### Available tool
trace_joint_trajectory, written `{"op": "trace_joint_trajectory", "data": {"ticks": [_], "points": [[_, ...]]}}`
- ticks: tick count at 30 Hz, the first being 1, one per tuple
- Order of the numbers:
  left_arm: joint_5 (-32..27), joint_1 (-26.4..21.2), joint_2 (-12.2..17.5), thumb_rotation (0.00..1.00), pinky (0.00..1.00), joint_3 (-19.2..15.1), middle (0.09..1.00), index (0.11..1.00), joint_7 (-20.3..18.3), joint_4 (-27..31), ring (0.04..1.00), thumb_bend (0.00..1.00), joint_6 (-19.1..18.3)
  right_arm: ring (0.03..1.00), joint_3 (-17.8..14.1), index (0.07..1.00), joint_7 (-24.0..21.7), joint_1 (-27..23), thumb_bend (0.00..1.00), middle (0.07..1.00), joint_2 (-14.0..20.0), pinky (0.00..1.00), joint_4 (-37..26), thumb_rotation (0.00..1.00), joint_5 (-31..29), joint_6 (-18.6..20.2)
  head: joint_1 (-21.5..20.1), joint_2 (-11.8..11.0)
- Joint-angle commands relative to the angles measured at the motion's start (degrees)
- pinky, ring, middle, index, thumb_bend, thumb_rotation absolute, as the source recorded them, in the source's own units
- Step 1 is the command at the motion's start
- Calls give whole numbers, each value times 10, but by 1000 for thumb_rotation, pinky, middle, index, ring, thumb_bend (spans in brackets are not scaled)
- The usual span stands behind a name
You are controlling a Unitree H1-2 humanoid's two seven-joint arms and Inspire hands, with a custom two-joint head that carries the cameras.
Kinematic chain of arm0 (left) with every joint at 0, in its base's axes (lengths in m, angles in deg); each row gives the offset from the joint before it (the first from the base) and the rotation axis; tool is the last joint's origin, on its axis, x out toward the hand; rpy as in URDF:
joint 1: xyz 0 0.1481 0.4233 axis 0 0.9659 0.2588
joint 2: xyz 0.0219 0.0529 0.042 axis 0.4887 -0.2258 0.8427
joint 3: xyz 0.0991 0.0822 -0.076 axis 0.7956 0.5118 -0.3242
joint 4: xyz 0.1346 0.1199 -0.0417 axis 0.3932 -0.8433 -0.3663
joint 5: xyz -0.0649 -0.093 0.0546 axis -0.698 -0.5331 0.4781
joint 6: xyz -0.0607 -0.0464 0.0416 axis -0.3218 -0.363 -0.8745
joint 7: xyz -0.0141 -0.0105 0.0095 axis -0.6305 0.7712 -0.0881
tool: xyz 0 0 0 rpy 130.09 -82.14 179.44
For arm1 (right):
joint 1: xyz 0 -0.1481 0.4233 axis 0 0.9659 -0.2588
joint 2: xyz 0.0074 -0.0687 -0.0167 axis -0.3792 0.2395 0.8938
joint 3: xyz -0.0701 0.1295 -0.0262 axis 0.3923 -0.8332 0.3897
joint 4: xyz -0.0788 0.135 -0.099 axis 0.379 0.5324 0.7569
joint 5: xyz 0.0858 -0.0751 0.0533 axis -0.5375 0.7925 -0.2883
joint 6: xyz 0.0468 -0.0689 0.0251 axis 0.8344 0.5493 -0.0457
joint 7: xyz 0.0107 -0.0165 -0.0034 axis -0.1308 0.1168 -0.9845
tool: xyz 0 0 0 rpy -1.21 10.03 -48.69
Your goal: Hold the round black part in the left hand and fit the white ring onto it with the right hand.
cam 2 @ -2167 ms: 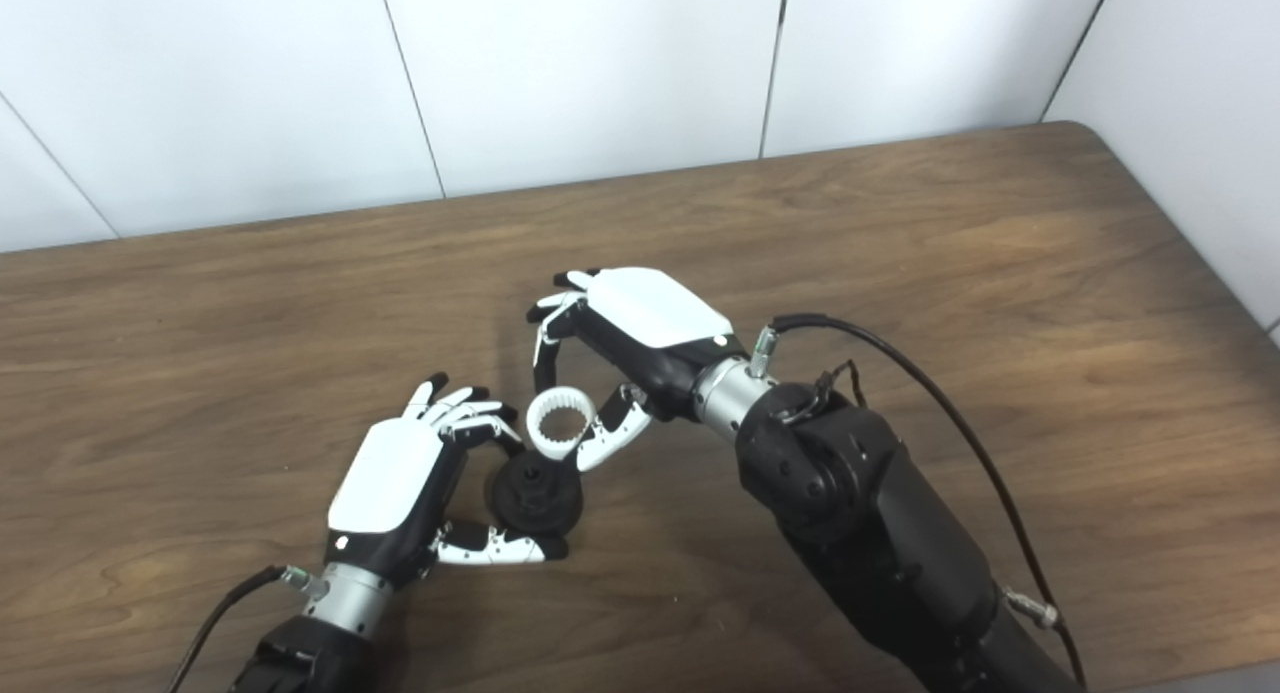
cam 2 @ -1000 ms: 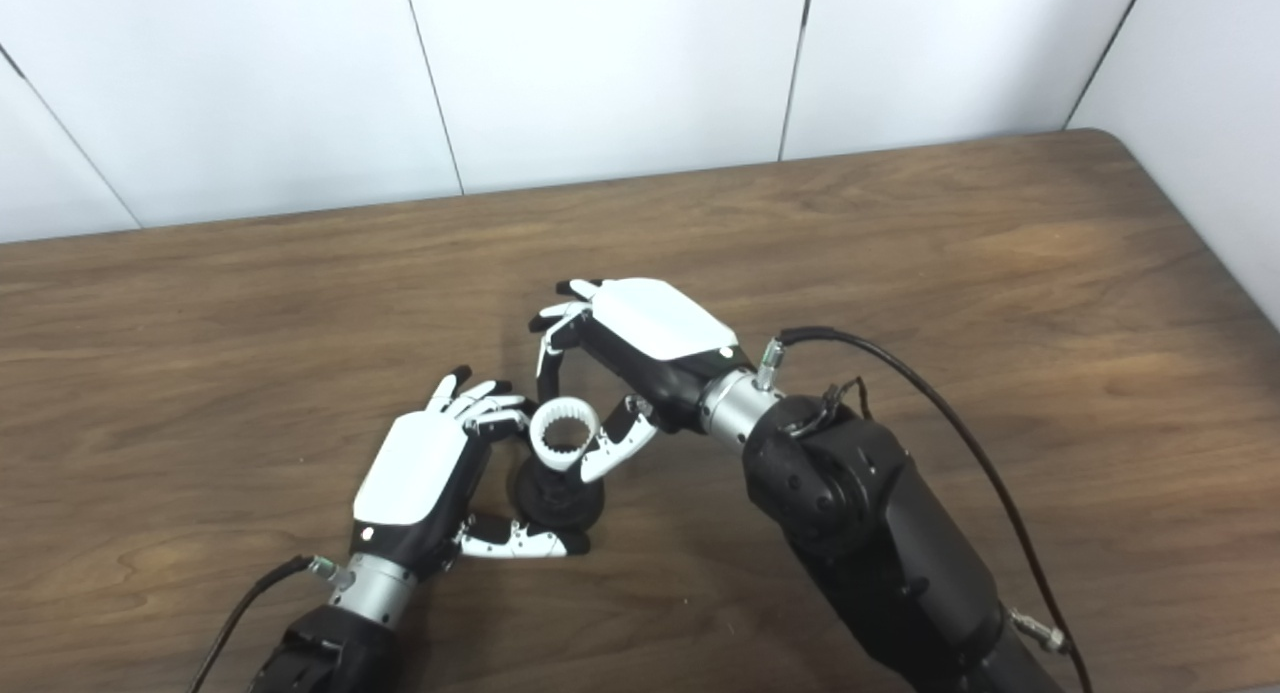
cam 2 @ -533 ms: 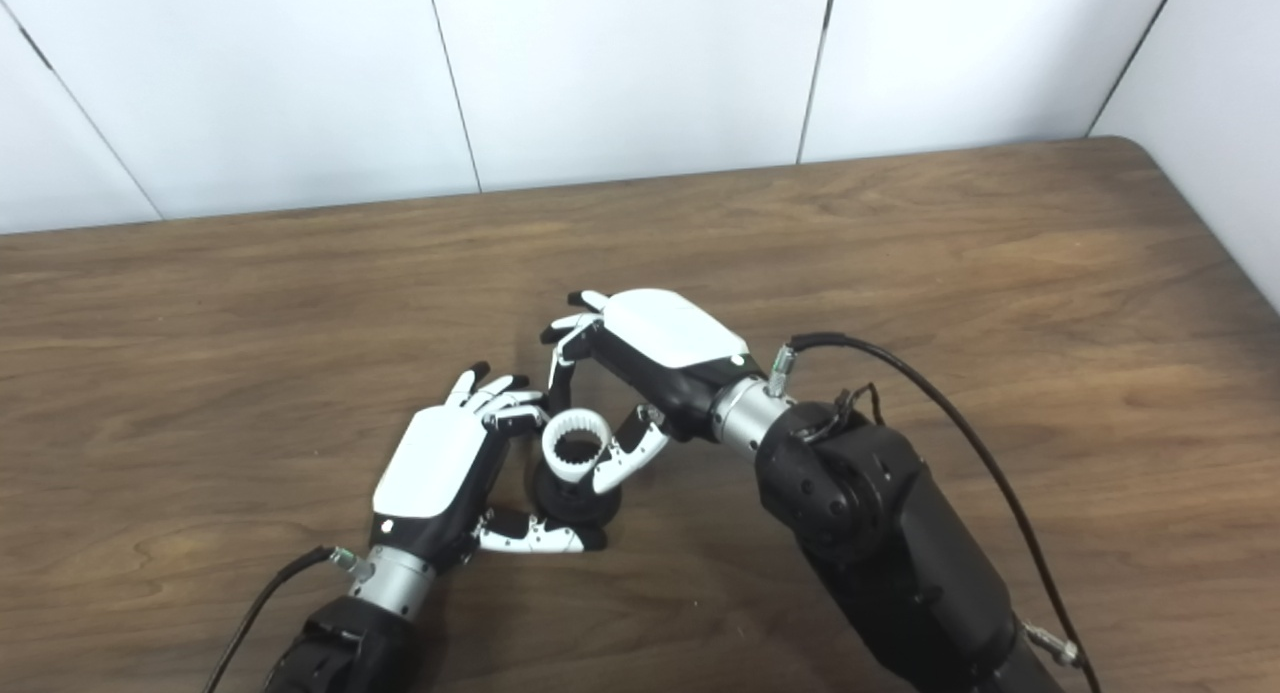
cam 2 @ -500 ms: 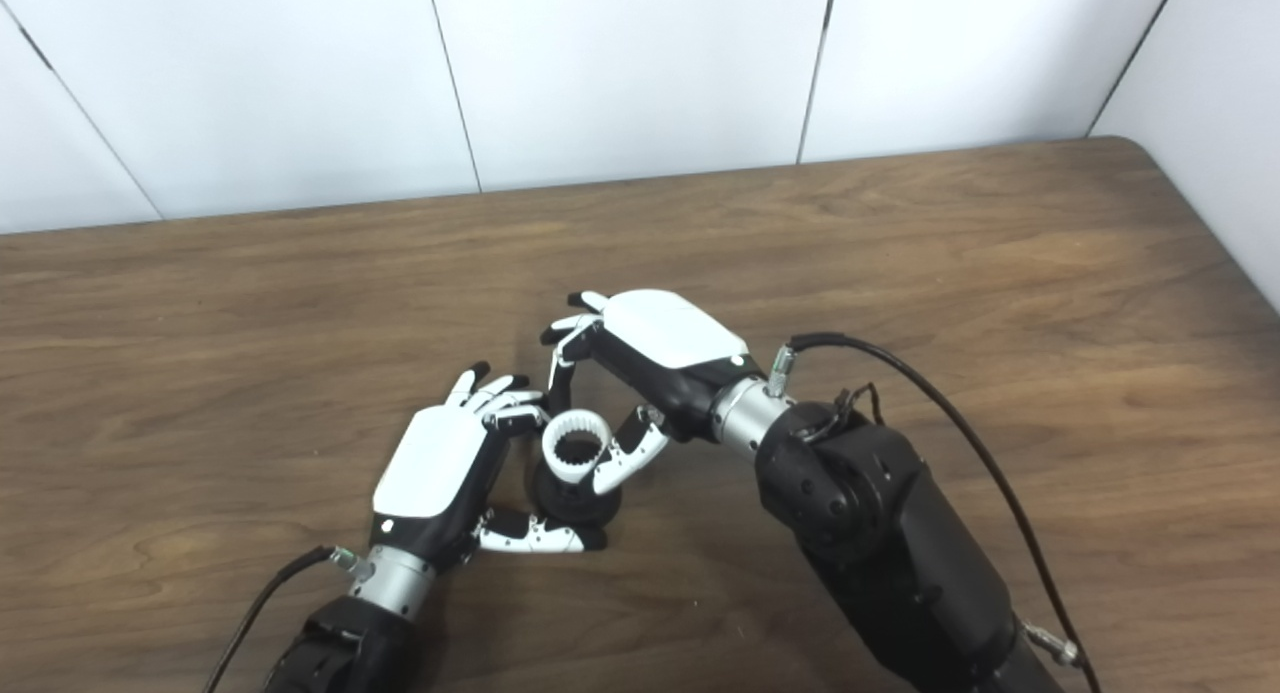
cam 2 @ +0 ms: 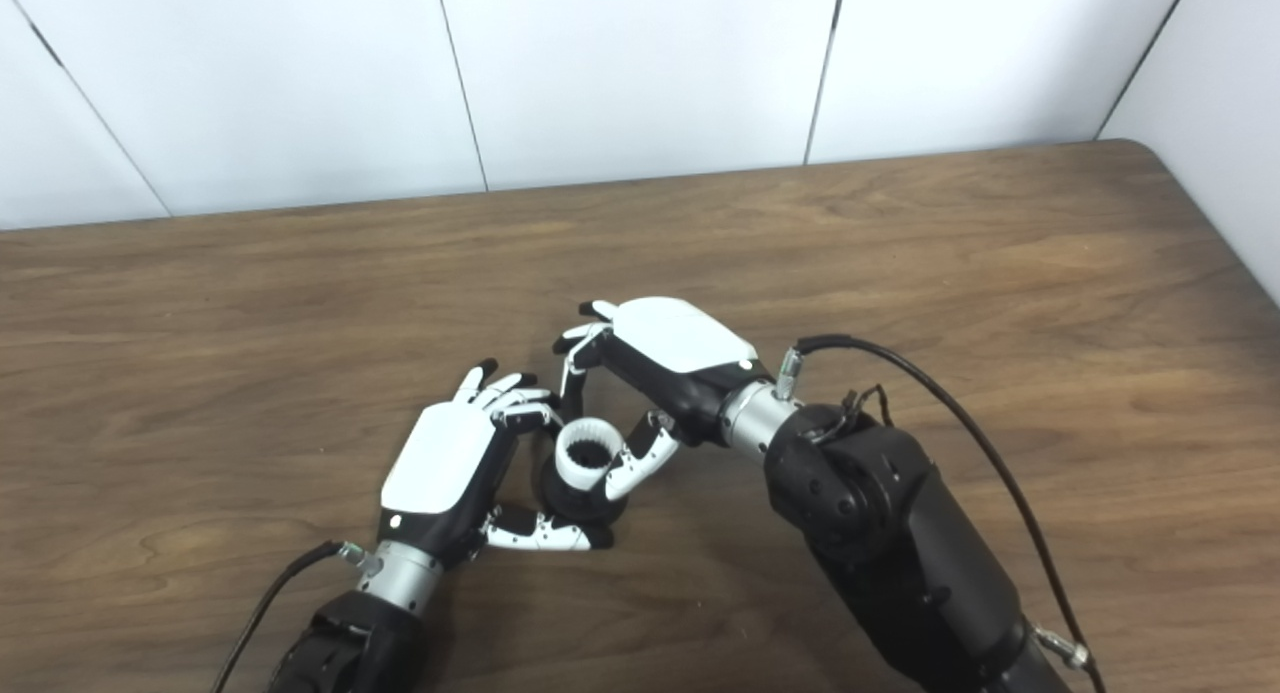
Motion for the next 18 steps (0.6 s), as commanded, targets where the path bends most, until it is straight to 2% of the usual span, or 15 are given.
{"op": "trace_joint_trajectory", "data": {"ticks": [1,10,18], "points": [[17,2,3,58,1000,8,770,486,-25,-13,882,520,-16,982,-8,487,8,-15,520,860,3,949,-8,136,-4,-14,0,1],[19,2,1,57,1000,8,768,485,-24,-13,880,521,-15,975,-7,487,24,-7,520,854,3,940,0,135,-3,-29,0,3],[19,3,-2,57,1000,8,764,485,-15,-16,875,521,-10,981,-2,487,17,-7,518,861,-3,945,-9,136,4,-29,1,5]]}}
